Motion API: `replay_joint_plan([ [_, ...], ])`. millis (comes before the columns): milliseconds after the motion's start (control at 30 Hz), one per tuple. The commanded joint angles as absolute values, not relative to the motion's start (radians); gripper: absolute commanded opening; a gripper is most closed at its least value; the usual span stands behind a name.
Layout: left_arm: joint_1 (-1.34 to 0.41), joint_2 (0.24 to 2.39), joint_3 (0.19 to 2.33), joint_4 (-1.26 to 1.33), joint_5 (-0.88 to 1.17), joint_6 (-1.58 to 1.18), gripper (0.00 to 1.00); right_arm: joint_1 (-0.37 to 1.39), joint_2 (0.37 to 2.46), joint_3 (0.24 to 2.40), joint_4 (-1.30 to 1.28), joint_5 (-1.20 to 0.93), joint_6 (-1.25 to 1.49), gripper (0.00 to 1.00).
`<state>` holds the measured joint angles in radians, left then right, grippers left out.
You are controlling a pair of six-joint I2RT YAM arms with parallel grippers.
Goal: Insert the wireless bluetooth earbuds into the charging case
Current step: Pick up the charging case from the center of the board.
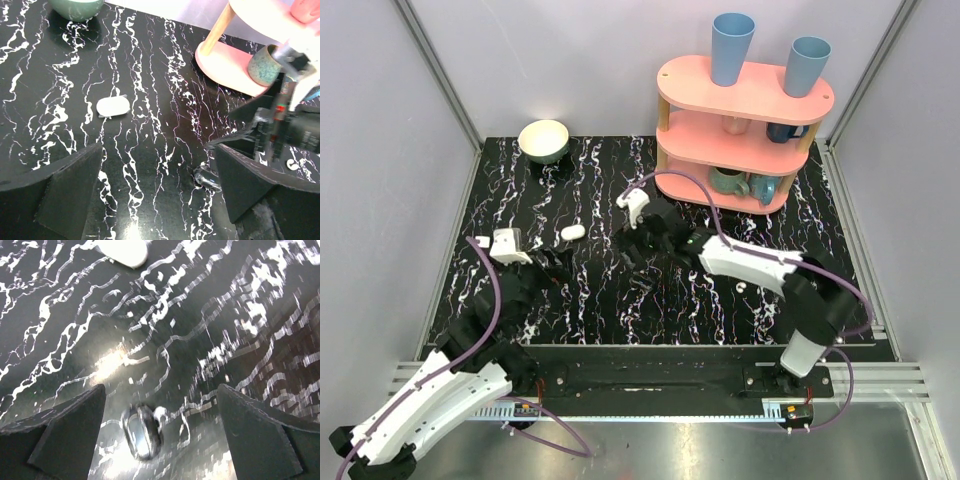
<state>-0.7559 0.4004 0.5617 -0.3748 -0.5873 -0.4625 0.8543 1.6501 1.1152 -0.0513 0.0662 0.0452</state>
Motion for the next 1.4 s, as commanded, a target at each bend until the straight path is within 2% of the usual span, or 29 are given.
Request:
replay_joint_plan([
  [0, -0.752, 0.345, 0.627, -0.433, -0.608, -0.378, 0.99, 0.829, 1.784, 1.264, 0.132, -0.156, -0.202, 1.0],
  [67, -0.752, 0.336, 0.635, -0.449, -0.609, -0.377, 0.99, 0.812, 1.868, 1.32, 0.126, -0.262, -0.209, 1.0],
  [100, -0.752, 0.327, 0.638, -0.452, -0.604, -0.376, 0.99, 0.775, 1.903, 1.419, 0.053, -0.317, -0.19, 1.0],
  [133, -0.752, 0.322, 0.638, -0.453, -0.597, -0.373, 0.99, 0.752, 1.948, 1.495, -0.033, -0.482, -0.184, 1.0],
  [200, -0.752, 0.311, 0.644, -0.459, -0.584, -0.371, 0.99, 0.723, 2.081, 1.683, -0.172, -0.566, -0.149, 0.97],
  [367, -0.752, 0.301, 0.65, -0.471, -0.571, -0.365, 0.99, 0.701, 2.25, 1.869, -0.225, -0.716, -0.144, 0.96],
  [633, -0.752, 0.267, 0.629, -0.439, -0.558, -0.364, 0.99, 0.703, 2.48, 2.144, -0.37, -0.77, -0.153, 0.94],
  [867, -0.752, 0.279, 0.621, -0.426, -0.526, -0.359, 0.99, 0.729, 2.689, 2.54, -0.547, -0.715, -0.152, 0.92],
  [1033, -0.753, 0.276, 0.617, -0.423, -0.519, -0.359, 0.99, 0.77, 2.726, 2.551, -0.56, -0.597, -0.212, 0.96],
  [1367, -0.752, 0.299, 0.612, -0.402, -0.489, -0.35, 0.99, 0.793, 2.796, 2.664, -0.589, -0.546, -0.222, 0.98],
])
